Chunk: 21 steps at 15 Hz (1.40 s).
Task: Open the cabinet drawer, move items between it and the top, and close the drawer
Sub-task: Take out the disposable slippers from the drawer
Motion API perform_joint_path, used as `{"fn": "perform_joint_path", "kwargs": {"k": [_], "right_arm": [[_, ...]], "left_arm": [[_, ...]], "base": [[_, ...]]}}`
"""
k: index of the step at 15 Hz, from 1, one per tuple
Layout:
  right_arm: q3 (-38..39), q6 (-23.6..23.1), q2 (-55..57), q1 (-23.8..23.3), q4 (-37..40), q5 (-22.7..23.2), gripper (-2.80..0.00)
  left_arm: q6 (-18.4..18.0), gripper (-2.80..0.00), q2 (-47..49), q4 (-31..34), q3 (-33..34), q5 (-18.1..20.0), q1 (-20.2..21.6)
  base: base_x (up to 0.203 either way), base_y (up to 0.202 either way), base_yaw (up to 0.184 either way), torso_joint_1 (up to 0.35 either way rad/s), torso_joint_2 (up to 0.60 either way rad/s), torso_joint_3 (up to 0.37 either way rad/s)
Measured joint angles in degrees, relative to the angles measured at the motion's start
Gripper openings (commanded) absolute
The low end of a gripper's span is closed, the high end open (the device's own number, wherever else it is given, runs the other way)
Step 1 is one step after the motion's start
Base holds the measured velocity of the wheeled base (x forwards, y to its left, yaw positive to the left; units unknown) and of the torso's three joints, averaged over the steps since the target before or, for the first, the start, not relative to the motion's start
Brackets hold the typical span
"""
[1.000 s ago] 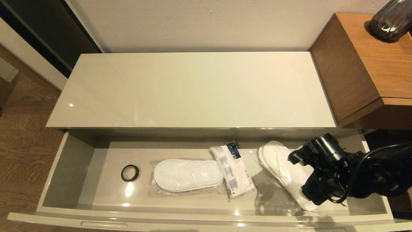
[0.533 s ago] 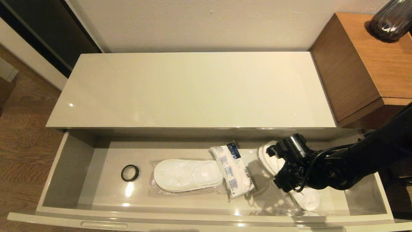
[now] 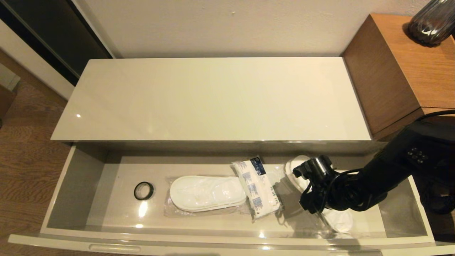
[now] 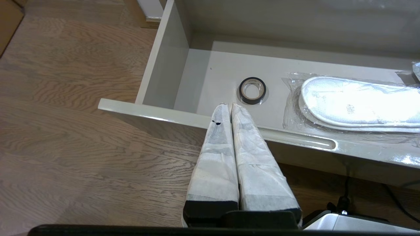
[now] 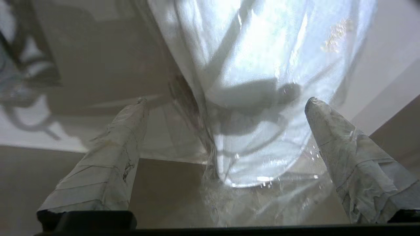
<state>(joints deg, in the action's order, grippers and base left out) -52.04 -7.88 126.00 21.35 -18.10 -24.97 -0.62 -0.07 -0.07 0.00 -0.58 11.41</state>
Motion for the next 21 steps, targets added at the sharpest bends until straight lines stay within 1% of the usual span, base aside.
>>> {"fn": "perform_joint_path", "kwargs": {"k": [4, 6, 9, 11, 12, 16, 21], "right_arm": [[-4.13, -0.75, 3.28, -1.71, -0.12, -0.1, 0.0], [-5.8, -1.77, 4.81, -2.55, -1.78, -0.14, 0.0], [-6.15, -4.5, 6.71, -3.42, -6.2, -0.14, 0.0], [-5.65, -4.85, 7.02, -3.63, -6.56, -0.1, 0.0], [-5.34, -5.27, 7.0, -3.63, -6.76, -0.25, -2.8], [-4.82, -5.57, 5.6, -3.77, -5.28, -1.09, -2.8], [-4.54, -5.0, -2.09, -3.63, 4.68, -0.46, -2.8]], "left_arm": [[-0.01, -2.8, 0.0, 0.02, 0.0, -0.02, -0.01], [0.0, -2.8, 0.0, 0.0, 0.0, 0.0, -0.01], [0.0, -2.8, 0.0, 0.0, 0.0, -0.02, -0.01], [0.01, -2.8, 0.0, 0.0, 0.0, -0.01, -0.01], [0.0, -2.8, 0.0, 0.0, 0.0, -0.02, -0.01], [0.02, -2.8, 0.0, 0.02, 0.0, -0.02, -0.01], [0.01, -2.8, 0.0, 0.0, 0.0, 0.0, 0.03]], "base": [[0.0, 0.0, 0.0, 0.0, 0.0, 0.0], [0.0, 0.0, 0.0, 0.0, 0.0, 0.0], [0.0, 0.0, 0.0, 0.0, 0.0, 0.0], [0.0, 0.0, 0.0, 0.0, 0.0, 0.0], [0.0, 0.0, 0.0, 0.0, 0.0, 0.0], [0.0, 0.0, 0.0, 0.0, 0.0, 0.0], [0.0, 0.0, 0.0, 0.0, 0.0, 0.0]]}}
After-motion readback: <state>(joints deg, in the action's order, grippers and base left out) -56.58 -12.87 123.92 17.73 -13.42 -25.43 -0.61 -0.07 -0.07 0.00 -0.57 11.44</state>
